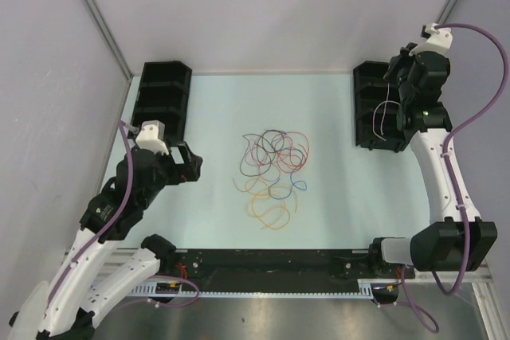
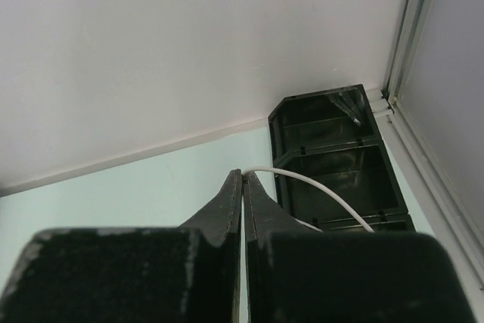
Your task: Untangle the cables
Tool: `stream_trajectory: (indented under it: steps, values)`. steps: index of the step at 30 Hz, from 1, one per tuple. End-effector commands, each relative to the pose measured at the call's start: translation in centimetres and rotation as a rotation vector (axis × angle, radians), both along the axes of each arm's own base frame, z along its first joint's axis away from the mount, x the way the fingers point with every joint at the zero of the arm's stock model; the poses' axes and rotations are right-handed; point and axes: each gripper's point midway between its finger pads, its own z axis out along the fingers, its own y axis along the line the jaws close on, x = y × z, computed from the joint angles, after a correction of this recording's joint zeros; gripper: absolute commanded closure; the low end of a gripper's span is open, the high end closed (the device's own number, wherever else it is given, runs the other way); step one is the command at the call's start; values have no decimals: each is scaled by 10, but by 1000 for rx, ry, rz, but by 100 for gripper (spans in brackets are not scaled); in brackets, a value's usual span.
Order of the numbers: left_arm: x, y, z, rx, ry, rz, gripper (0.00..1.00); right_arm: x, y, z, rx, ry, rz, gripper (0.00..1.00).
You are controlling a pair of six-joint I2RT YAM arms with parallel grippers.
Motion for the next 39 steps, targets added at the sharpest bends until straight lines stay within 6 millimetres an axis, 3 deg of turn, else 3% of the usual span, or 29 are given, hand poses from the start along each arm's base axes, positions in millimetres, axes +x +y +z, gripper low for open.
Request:
stream_trajectory:
  steps: [1, 8, 13, 28, 32, 39]
  values:
    - [3, 5, -2, 21, -1, 21, 0, 13, -14, 6, -3, -57, -12, 100]
    - [5, 4, -5, 24, 11, 18, 0, 36, -45, -27, 76, -50, -69, 100]
    - [7, 3, -7, 27, 20, 17, 0, 43, -52, -47, 101, -46, -61, 100]
    - [8, 4, -5, 20, 14, 17, 0, 45, -53, -92, 177, 32, -80, 100]
    - [8, 4, -6, 19, 13, 16, 0, 41, -53, -117, 203, 72, -95, 100]
    - [9, 5, -5, 17, 11, 17, 0, 38, -49, -143, 220, 119, -83, 100]
